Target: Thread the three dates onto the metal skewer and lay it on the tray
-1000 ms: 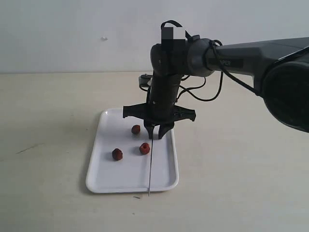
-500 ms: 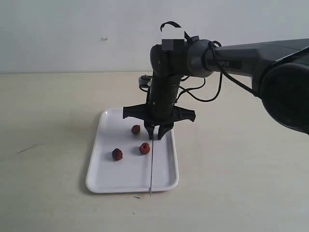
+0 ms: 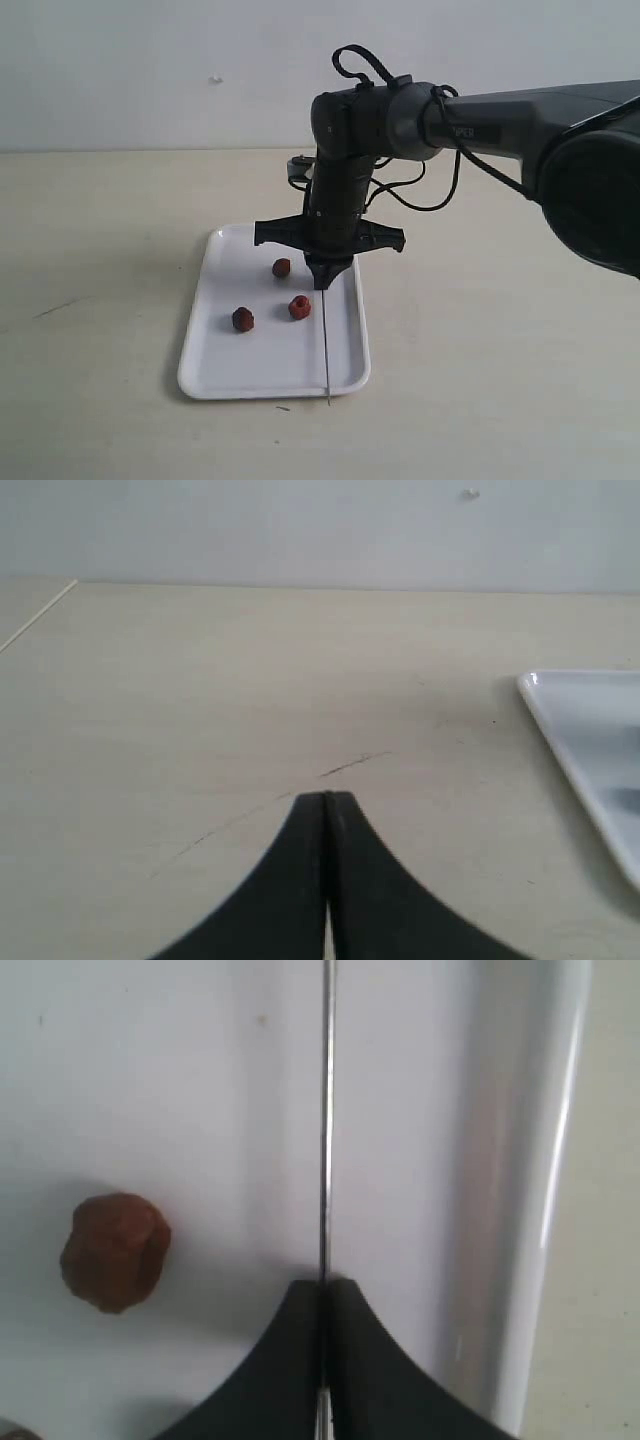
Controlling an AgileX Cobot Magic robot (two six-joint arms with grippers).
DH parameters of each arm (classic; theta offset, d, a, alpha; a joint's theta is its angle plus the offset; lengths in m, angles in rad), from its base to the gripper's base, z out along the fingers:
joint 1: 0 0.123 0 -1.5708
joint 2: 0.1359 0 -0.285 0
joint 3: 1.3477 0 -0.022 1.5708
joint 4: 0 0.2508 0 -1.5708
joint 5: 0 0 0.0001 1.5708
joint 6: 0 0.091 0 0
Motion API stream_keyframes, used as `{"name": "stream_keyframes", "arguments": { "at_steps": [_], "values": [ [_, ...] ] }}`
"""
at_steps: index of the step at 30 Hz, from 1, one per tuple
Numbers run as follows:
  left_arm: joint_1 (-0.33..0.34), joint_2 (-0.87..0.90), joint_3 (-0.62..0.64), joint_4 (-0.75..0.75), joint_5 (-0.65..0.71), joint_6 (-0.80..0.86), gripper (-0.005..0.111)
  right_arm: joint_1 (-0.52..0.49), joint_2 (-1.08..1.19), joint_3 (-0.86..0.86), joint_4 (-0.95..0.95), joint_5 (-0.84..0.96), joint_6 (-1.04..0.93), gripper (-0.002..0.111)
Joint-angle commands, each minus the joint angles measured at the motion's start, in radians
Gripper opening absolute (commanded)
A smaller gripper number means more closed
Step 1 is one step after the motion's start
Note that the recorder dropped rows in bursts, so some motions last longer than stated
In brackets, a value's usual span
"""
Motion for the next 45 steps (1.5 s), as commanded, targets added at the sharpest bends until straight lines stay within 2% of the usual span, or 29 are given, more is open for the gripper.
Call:
{"name": "stream_keyframes", "arguments": {
  "at_steps": [1,13,33,41,45],
  "values": [
    [0.003,-0.007,0.002,0.004,-0.002,-0.011,0.000,0.002,-0.008,0.001,-0.006,-0.003,-0.006,0.000],
    [0.003,-0.007,0.002,0.004,-0.002,-0.011,0.000,0.002,-0.068,0.001,-0.025,0.000,-0.015,0.000],
    [0.003,-0.007,0.002,0.004,-0.002,-0.011,0.000,0.002,-0.177,0.004,-0.047,0.198,-0.313,0.000],
    [0.003,-0.007,0.002,0.004,-0.002,-0.011,0.000,0.002,-0.207,0.008,-0.042,0.200,-0.382,0.000],
    [0.003,-0.007,0.002,0.004,-0.002,-0.011,0.000,0.002,-0.230,0.075,-0.042,0.200,-0.415,0.000]
  ]
}}
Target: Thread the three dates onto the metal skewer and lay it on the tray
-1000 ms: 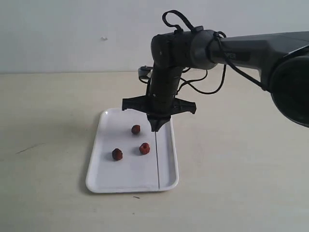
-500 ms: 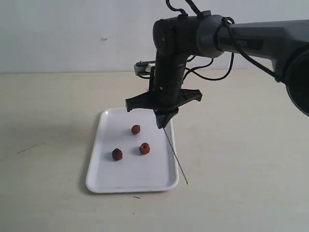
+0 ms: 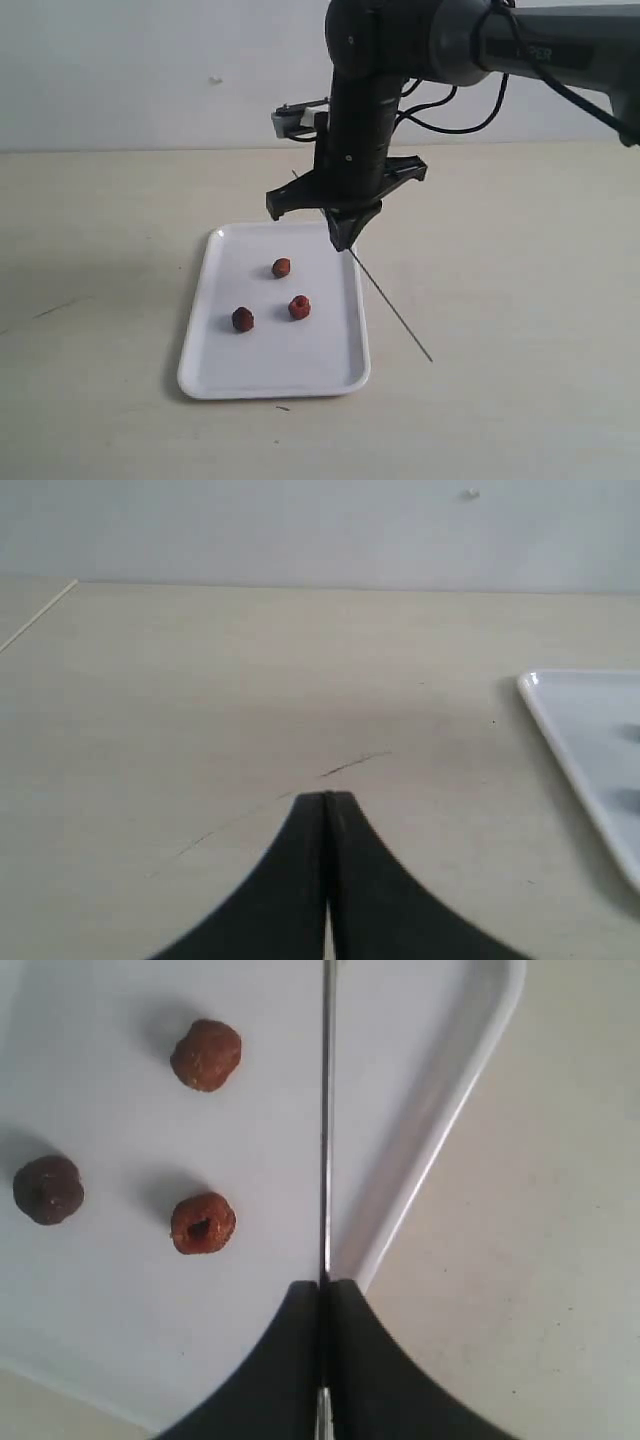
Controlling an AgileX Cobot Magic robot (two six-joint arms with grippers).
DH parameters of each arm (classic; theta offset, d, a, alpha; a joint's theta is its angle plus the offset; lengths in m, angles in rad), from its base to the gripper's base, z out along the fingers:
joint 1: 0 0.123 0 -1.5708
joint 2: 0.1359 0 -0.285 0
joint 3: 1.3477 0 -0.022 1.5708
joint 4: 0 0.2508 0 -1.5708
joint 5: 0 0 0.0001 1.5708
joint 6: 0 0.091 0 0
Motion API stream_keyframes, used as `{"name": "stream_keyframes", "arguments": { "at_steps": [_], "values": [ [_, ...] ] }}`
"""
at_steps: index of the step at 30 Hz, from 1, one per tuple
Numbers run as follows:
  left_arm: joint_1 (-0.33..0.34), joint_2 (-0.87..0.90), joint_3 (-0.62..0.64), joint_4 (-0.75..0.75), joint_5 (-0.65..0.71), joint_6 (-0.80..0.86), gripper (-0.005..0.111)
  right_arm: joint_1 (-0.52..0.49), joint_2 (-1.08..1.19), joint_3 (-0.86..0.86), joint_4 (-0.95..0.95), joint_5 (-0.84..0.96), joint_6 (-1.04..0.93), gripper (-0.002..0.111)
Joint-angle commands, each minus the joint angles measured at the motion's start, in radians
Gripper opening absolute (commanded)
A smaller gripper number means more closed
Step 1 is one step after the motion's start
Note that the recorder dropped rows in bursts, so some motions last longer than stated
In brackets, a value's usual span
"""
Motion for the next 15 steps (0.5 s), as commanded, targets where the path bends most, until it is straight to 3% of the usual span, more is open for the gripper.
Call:
{"name": "stream_keyframes", "arguments": {
  "at_steps": [1,15],
  "values": [
    [0.003,-0.007,0.002,0.004,-0.002,-0.011,0.000,0.000,-0.048,0.091,-0.005,0.004,-0.048,0.000],
    [0.003,-0.007,0.002,0.004,-0.002,-0.011,0.000,-0.025,-0.282,0.343,0.029,-0.134,-0.166,0.000]
  ]
}}
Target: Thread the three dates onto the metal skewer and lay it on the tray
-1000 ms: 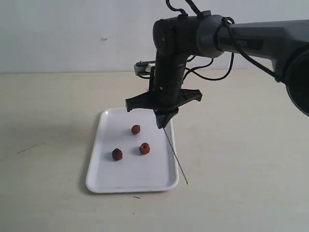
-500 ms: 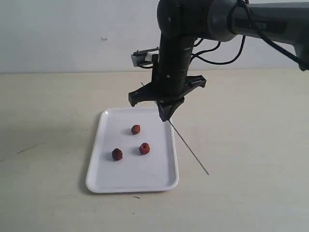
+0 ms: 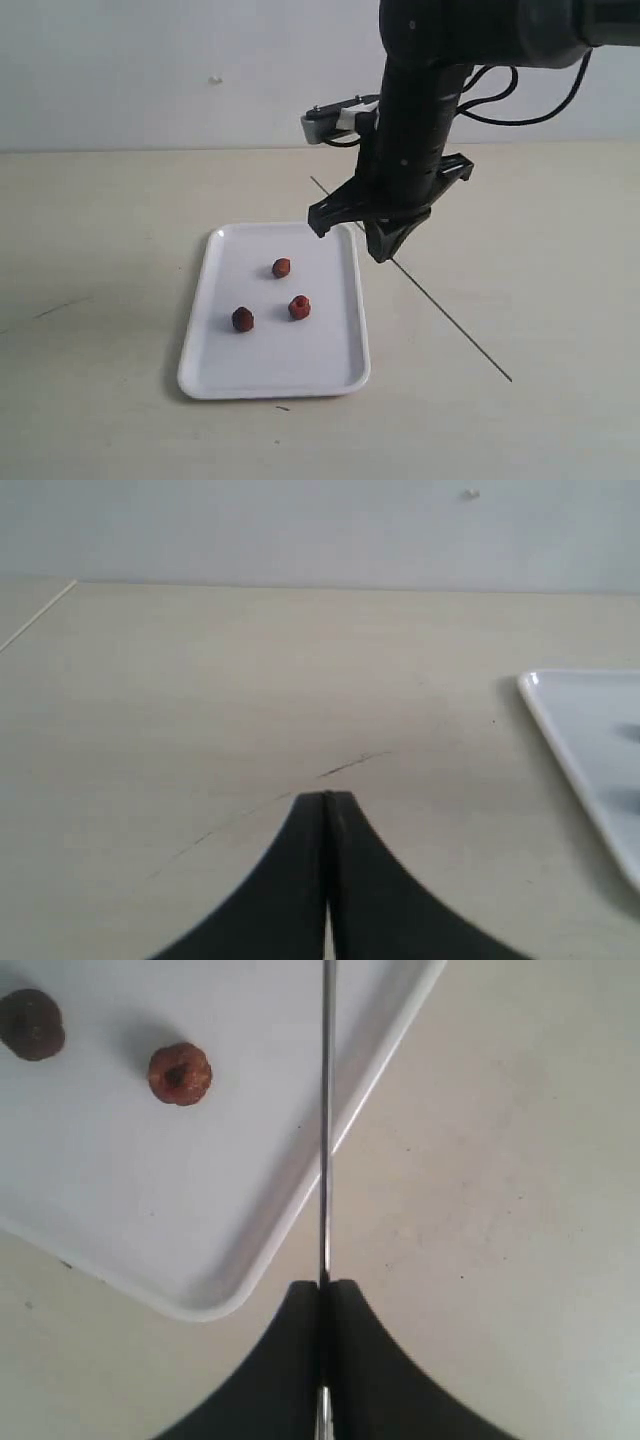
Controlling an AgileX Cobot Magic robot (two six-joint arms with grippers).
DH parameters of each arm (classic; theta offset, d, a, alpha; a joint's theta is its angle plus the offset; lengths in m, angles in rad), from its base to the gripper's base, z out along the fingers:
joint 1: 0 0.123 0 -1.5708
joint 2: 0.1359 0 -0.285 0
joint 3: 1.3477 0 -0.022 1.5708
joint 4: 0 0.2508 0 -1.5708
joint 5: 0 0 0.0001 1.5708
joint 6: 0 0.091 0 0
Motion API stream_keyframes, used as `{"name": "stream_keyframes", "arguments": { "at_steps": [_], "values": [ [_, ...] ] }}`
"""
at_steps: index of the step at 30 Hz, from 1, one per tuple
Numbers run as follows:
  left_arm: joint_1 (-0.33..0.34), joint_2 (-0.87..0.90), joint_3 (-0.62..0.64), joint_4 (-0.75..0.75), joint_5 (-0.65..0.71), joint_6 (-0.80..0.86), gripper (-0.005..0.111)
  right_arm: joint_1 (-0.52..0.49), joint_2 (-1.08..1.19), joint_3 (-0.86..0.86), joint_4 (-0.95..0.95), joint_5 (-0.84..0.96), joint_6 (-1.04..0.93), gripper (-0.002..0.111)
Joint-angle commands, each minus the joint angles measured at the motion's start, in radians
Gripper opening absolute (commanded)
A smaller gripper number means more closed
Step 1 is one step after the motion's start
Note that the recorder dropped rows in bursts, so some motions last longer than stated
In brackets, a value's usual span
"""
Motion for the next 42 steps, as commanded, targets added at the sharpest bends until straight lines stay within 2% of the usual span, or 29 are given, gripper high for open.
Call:
{"name": "stream_keyframes", "arguments": {
  "at_steps": [1,10,13,15,18,21,24,28,30,31,33,36,37,39,42],
  "values": [
    [0.003,-0.007,0.002,0.004,-0.002,-0.011,0.000,-0.005,-0.071,0.078,0.028,-0.090,-0.042,0.000],
    [0.003,-0.007,0.002,0.004,-0.002,-0.011,0.000,-0.005,-0.164,0.263,0.039,-0.219,-0.053,0.000],
    [0.003,-0.007,0.002,0.089,-0.026,0.054,0.000,-0.005,-0.176,0.284,0.039,-0.231,-0.053,0.000],
    [0.003,-0.007,0.002,0.064,-0.104,0.028,0.000,-0.005,-0.180,0.291,0.036,-0.227,-0.053,0.000],
    [0.003,-0.007,0.002,-0.049,-0.285,-0.042,0.000,-0.005,-0.182,0.300,0.021,-0.236,-0.053,0.000],
    [0.003,-0.007,0.002,-0.027,-0.433,-0.026,0.000,-0.005,-0.182,0.300,0.022,-0.264,-0.053,0.000],
    [0.003,-0.007,0.002,-0.038,-0.549,-0.088,0.000,-0.005,-0.182,0.300,0.015,-0.278,-0.053,0.000],
    [0.003,-0.007,0.002,-0.085,-0.874,-0.232,0.000,-0.005,-0.182,0.300,0.013,-0.278,-0.093,0.000],
    [0.003,-0.007,0.001,-0.108,-1.010,-0.225,0.000,-0.005,-0.182,0.300,0.013,-0.283,-0.112,0.000],
    [0.003,-0.007,-0.037,-0.143,-1.010,-0.220,0.000,-0.005,-0.182,0.300,0.010,-0.288,-0.122,0.000],
    [0.003,0.029,-0.144,-0.230,-0.882,-0.134,0.000,-0.005,-0.182,0.300,0.012,-0.302,-0.142,0.000],
    [0.003,0.173,-0.349,-0.432,-0.689,0.198,0.000,-0.005,-0.182,0.300,0.012,-0.323,-0.156,0.000],
    [0.003,0.263,-0.430,-0.521,-0.654,0.316,0.000,-0.005,-0.182,0.300,0.012,-0.328,-0.156,0.000],
    [0.003,0.414,-0.546,-0.610,-0.606,0.442,0.000,-0.005,-0.182,0.300,0.012,-0.335,-0.160,0.000],
    [0.003,0.697,-0.734,-0.665,-0.490,0.557,0.000,-0.005,-0.182,0.300,0.012,-0.336,-0.174,0.000]
  ]
}}
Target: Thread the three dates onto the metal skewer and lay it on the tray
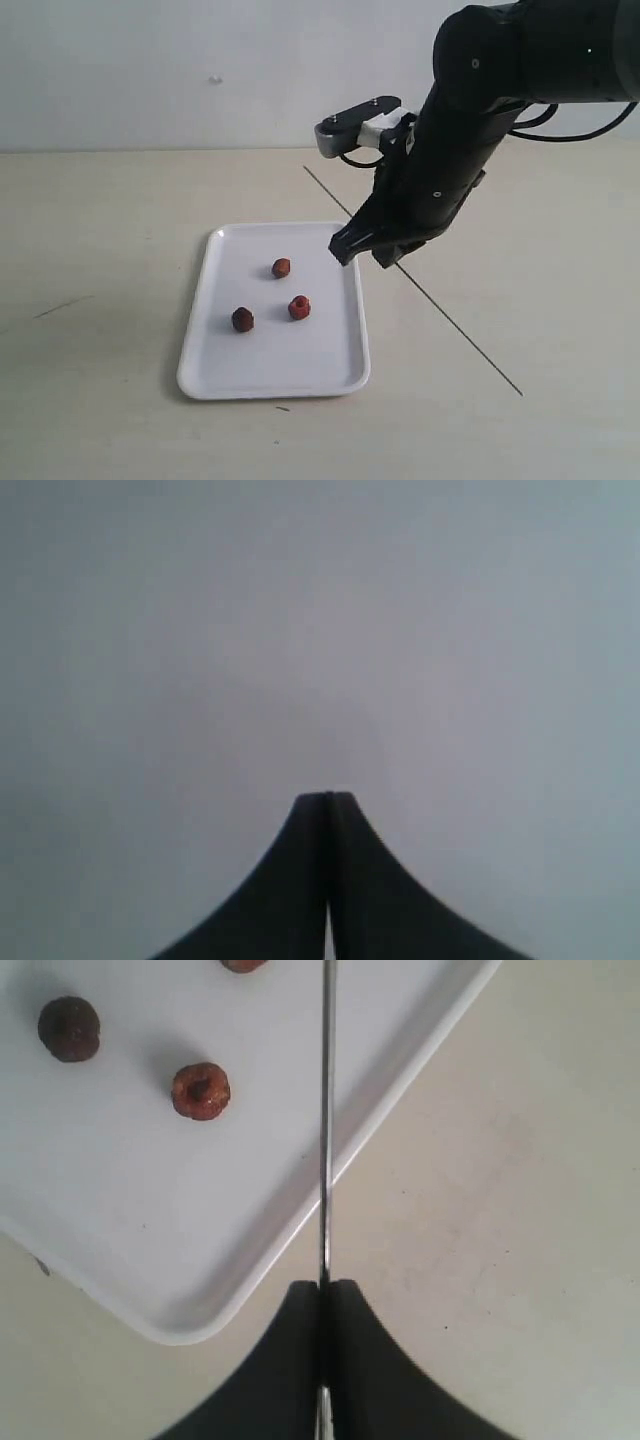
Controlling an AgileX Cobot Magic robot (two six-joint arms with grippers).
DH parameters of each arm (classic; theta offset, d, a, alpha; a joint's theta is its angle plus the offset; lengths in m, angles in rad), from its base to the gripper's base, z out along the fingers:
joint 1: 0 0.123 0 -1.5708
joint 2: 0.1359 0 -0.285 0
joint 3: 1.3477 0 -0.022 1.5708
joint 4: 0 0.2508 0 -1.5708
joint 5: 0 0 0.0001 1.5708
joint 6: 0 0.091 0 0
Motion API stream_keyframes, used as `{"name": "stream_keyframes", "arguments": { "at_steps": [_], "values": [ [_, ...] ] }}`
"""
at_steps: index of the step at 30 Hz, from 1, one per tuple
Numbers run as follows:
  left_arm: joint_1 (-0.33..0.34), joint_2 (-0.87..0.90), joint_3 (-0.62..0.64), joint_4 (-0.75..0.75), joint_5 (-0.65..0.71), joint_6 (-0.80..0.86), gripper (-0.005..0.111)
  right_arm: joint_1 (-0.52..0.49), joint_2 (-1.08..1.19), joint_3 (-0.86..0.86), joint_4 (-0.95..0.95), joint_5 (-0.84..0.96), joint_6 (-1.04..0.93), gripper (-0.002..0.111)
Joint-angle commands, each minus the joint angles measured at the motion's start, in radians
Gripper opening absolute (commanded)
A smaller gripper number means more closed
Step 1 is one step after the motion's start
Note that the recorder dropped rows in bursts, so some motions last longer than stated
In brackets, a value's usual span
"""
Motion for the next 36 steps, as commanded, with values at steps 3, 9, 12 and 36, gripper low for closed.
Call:
{"name": "stream_keyframes", "arguments": {
  "at_steps": [3,9,12,36],
  "values": [
    [0.003,0.574,-0.366,-0.091,0.386,0.218,0.000,-0.005,-0.012,0.005,-0.010,-0.003,-0.024,0.000],
    [0.003,1.133,-0.733,-0.034,0.924,0.216,0.000,-0.005,-0.012,0.045,-0.008,-0.004,-0.024,0.000],
    [-0.018,1.351,-0.885,-0.032,1.125,0.218,0.000,-0.005,-0.012,0.081,-0.008,-0.004,-0.024,0.000],
    [-0.417,1.844,-1.365,0.098,1.352,1.121,0.061,-0.005,-0.048,0.368,-0.086,-0.248,0.204,0.000]
  ]
}}
